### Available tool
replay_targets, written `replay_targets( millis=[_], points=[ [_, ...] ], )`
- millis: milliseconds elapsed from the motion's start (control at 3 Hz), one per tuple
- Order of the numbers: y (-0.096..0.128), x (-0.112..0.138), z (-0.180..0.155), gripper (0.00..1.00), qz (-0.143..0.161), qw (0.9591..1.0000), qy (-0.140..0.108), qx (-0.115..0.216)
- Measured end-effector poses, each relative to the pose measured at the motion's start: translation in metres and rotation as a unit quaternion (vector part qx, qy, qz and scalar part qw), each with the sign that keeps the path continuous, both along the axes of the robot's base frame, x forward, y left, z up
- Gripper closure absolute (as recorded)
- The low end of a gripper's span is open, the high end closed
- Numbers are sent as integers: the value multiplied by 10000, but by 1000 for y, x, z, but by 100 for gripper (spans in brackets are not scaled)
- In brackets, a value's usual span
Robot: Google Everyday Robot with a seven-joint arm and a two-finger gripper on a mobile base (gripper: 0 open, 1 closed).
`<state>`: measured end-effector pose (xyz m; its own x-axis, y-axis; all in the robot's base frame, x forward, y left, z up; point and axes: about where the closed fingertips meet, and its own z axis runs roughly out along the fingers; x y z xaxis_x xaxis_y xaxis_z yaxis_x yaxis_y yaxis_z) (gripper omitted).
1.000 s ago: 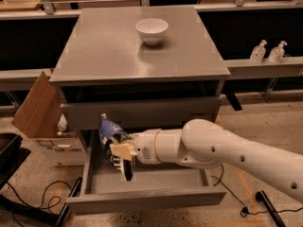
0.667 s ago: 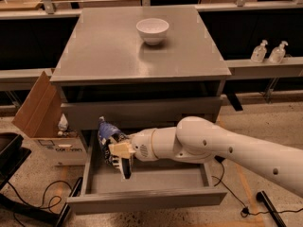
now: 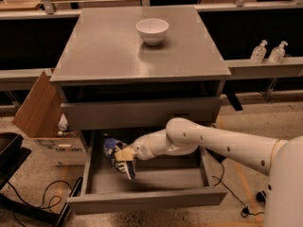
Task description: Place blue chip bag into middle drawer
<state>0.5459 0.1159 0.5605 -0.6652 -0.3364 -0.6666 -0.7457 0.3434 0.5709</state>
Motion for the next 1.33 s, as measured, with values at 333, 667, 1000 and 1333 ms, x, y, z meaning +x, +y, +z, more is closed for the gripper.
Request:
replay_targets(
  millis=[333,667,1000,1333],
  points=[
    [-8,15,-42,100,-16,9996,253,-81],
    [-29,19,-77,100,-322,9982,505,-105],
    [-25,17,-77,74,-285,9982,516,-98],
    [-24,16,-78,51,-268,9982,524,-95]
  ],
)
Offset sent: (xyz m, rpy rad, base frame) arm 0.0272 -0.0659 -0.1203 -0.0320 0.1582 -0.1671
